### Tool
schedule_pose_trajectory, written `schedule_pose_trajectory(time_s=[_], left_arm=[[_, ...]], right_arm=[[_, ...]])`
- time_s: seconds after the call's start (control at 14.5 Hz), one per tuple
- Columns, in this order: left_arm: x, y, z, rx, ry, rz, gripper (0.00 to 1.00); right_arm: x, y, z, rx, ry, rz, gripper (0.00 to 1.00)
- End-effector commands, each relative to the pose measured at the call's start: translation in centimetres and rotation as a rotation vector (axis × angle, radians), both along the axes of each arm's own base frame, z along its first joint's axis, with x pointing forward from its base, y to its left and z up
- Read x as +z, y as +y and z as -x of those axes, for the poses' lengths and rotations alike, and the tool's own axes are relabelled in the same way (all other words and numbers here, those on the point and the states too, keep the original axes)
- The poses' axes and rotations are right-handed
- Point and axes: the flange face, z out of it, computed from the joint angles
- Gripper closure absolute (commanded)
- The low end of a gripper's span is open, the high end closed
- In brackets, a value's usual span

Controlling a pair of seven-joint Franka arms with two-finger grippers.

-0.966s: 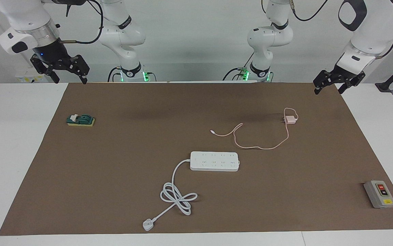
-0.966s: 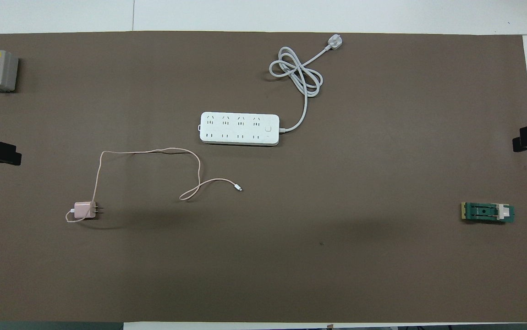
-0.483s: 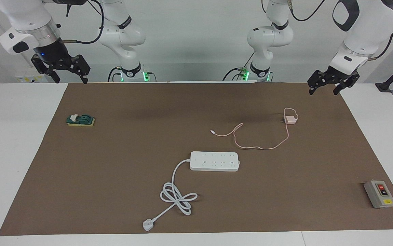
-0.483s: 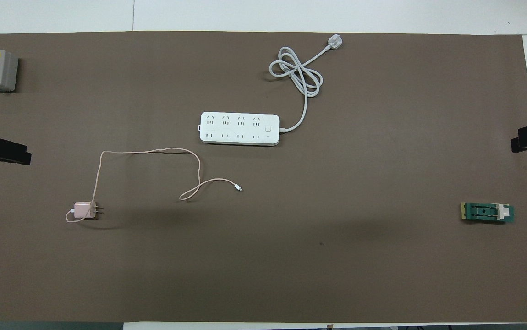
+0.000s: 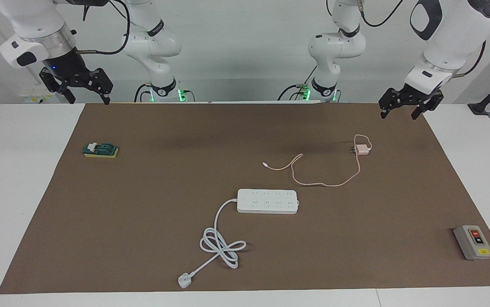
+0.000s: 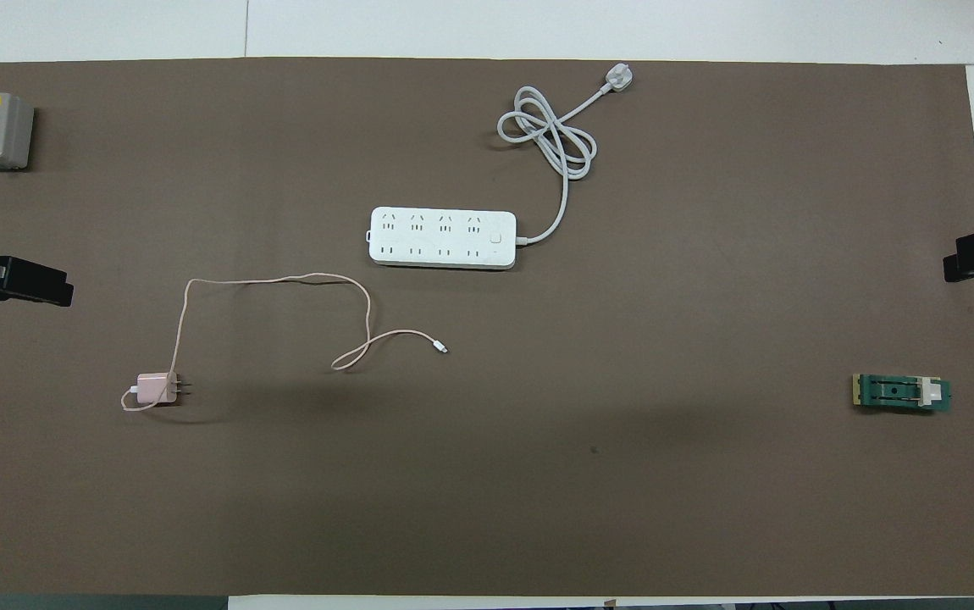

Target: Unplug charger and place it aside

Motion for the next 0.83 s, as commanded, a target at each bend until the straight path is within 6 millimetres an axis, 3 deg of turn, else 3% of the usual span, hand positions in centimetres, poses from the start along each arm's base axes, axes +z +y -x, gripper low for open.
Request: schedule_pose_trajectory(time_s=[0.0, 0.76], left_arm=[[-0.08, -0.75, 0.08, 0.0, -0.007, 0.021, 0.0], [-0.27, -1.13, 0.0, 0.058, -0.013, 0.031, 0.0]], right_arm=[[0.27, -0.22, 0.09, 0.011, 0.008, 0.012, 0.0], [0.3, -0.87, 0.1, 0.0, 0.005, 0.012, 0.0]])
